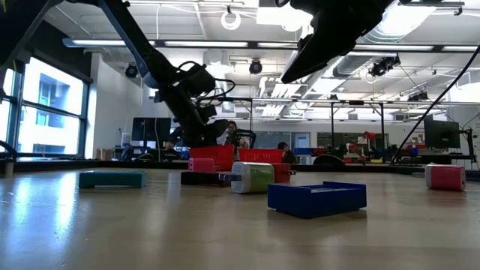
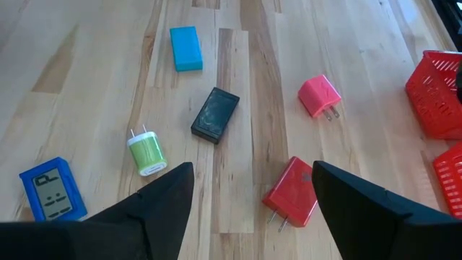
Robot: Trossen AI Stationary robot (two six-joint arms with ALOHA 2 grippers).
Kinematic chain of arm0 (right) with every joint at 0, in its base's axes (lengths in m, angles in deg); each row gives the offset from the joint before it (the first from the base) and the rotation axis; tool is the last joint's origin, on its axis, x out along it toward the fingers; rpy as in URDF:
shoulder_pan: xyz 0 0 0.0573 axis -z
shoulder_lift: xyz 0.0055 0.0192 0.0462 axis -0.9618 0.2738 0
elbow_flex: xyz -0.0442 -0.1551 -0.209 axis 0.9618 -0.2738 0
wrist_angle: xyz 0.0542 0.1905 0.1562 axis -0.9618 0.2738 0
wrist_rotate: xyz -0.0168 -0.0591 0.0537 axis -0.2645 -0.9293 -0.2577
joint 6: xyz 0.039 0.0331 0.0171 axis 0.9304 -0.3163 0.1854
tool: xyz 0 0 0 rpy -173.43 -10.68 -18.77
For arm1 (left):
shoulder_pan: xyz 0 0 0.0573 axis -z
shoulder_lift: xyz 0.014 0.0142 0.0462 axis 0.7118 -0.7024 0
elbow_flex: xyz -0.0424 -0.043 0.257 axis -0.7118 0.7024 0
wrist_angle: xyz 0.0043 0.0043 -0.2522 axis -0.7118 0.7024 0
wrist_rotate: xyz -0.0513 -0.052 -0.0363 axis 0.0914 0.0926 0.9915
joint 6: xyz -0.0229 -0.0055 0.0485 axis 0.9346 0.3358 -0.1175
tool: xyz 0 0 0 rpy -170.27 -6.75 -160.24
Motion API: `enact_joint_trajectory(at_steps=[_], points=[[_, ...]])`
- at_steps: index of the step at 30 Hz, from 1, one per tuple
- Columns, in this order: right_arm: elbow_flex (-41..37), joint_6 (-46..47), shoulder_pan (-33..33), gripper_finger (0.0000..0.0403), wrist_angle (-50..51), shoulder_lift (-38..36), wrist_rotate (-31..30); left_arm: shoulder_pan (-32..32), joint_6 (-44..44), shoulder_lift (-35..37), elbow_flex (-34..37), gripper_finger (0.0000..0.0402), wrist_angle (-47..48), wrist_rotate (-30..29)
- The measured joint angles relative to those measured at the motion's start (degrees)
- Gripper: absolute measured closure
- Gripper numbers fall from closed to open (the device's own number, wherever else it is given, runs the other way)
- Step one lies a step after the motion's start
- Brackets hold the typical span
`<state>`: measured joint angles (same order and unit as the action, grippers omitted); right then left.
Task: Pick & Place Office items
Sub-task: Put the white charger adapter into the left red basket, then put the light blue digital clock into the right red basket
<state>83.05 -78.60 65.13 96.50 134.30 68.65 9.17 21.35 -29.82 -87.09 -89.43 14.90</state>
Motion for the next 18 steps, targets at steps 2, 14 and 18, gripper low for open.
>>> enact_joint_trajectory(at_steps=[2, 14, 18], points=[[0.0, 0.0, 0.0, 0.0133, 0.0, 0.0, 0.0, 0.0, -0.2, 0.0, 0.0, 0.026, 0.1, 0.0], [0.0, 0.0, 0.0, 0.0133, -0.5, 0.0, 0.0, 0.1, 0.0, 0.0, 0.0, 0.0205, 0.6, -0.5], [0.0, 0.0, 0.0, 0.0133, -0.5, 0.0, 0.0, 0.1, -3.4, 0.1, 0.0, 0.0204, 0.2, -0.5]])
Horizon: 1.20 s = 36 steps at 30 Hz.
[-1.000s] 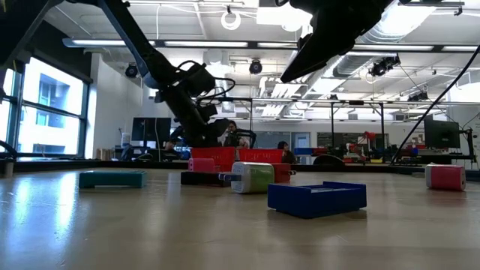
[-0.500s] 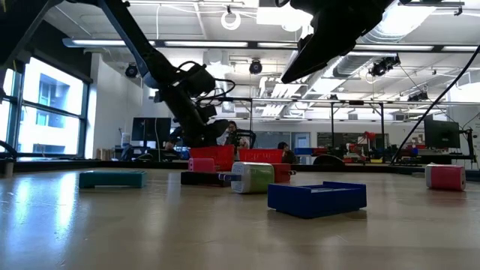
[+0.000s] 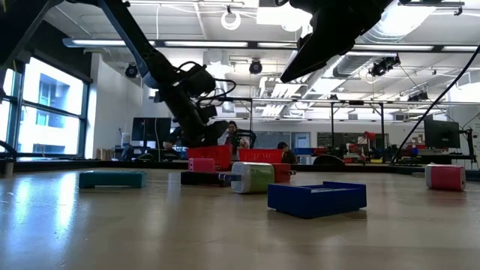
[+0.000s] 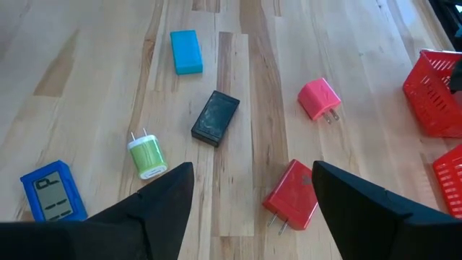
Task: Pick & Place Office items
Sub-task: Put the light blue digital clock into the right red basket
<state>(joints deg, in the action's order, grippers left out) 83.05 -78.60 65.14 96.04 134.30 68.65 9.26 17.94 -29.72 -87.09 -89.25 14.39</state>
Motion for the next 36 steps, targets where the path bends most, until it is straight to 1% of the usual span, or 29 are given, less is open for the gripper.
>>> enact_joint_trajectory(at_steps=[2, 8, 14, 18, 22, 25, 28, 36], points=[[0.0, 0.0, 0.0, 0.0133, 0.0, 0.0, 0.0, 0.2, -1.6, 0.4, -0.2, 0.0204, 0.0, 0.0], [0.0, 0.0, 0.0, 0.0133, 0.3, 0.0, 0.0, 1.5, -2.0, 4.1, -0.3, 0.0203, 0.1, 0.3], [0.0, 0.0, 0.0, 0.0133, 0.3, 0.0, 0.0, 4.8, -5.2, 10.1, -0.4, 0.0203, 4.6, 1.8], [0.0, 0.0, 0.0, 0.0133, 0.4, 0.0, 0.0, 8.1, -5.5, 14.4, -0.4, 0.0203, 9.7, 4.1], [0.0, 0.0, 0.0, 0.0133, 0.5, 0.0, 0.0, 12.3, -5.5, 18.0, -0.4, 0.0203, 17.9, 7.7], [0.0, 0.0, 0.0, 0.0133, 0.5, 0.0, 0.4, 15.7, -5.6, 19.8, -0.4, 0.0203, 24.0, 7.8], [0.0, 0.0, 0.0, 0.0133, 0.5, 0.0, 1.7, 18.9, -5.6, 20.9, -0.4, 0.0203, 28.2, 7.8], [0.0, 0.7, 0.0, 0.0133, 0.5, 0.0, 3.1, 26.5, -5.6, 21.3, -0.4, 0.0203, 35.0, 7.9]])
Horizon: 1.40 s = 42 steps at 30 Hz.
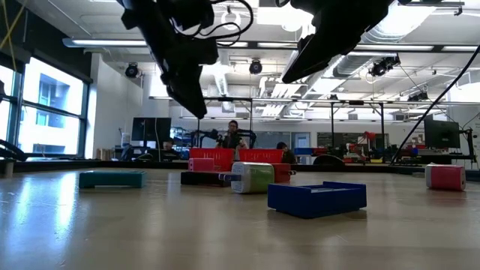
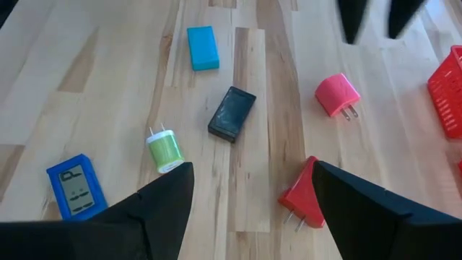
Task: Pick & Place Office items
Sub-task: Put the light blue digital clock into the right red basket
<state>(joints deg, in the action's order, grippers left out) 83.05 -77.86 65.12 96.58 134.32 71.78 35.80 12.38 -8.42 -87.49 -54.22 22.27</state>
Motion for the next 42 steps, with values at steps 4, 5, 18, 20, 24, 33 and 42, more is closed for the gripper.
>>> enact_joint_trajectory(at_steps=[4, 5, 18, 20, 24, 33, 42], points=[[0.0, 0.0, 0.0, 0.0133, 0.1, 0.0, 0.0, 2.9, 0.2, 0.0, 0.0, 0.0203, 3.9, -0.1], [0.0, 0.0, 0.0, 0.0133, 0.2, 0.0, 0.0, 3.7, 0.2, 0.0, 0.0, 0.0203, 5.0, -0.1], [0.0, 0.0, 0.0, 0.0133, 0.2, 0.0, -0.1, 14.0, 1.7, 0.0, 0.1, 0.0203, 13.7, 0.4], [0.0, 0.0, 0.0, 0.0133, 0.2, 0.0, -0.1, 15.6, 1.7, 0.0, 0.1, 0.0203, 13.7, 0.4], [0.0, 0.0, 0.0, 0.0133, 0.2, 0.0, -0.1, 18.5, 1.7, 0.0, 0.2, 0.0203, 14.1, 2.3], [0.0, 1.2, 0.0, 0.0133, 0.1, 0.0, -0.1, 22.2, 6.2, 0.0, 0.2, 0.0203, 15.2, 2.4], [0.0, 1.2, 0.0, 0.0133, 0.1, 0.0, -0.1, 24.5, 15.2, -0.1, 4.7, 0.0203, 15.1, 1.3]])
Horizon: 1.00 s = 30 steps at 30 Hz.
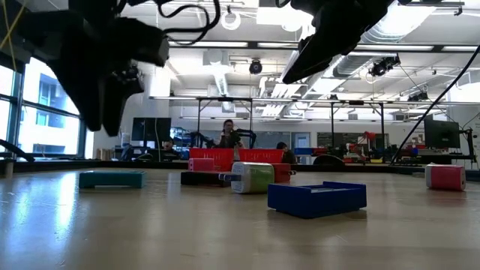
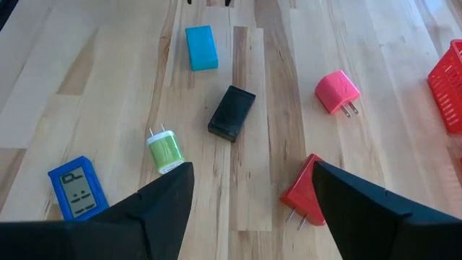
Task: Pick & Place Office items
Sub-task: Put the light blue digital clock into the right red basket
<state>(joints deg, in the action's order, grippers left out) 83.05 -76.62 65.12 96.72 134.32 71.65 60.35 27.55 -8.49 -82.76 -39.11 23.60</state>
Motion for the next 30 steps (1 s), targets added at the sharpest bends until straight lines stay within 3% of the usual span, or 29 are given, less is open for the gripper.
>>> enact_joint_trajectory(at_steps=[30], points=[[0.0, 6.9, -0.1, 0.0133, -1.5, 0.0, 0.0, 2.7, 1.4, -1.7, 0.7, 0.0203, -3.3, -1.5]])
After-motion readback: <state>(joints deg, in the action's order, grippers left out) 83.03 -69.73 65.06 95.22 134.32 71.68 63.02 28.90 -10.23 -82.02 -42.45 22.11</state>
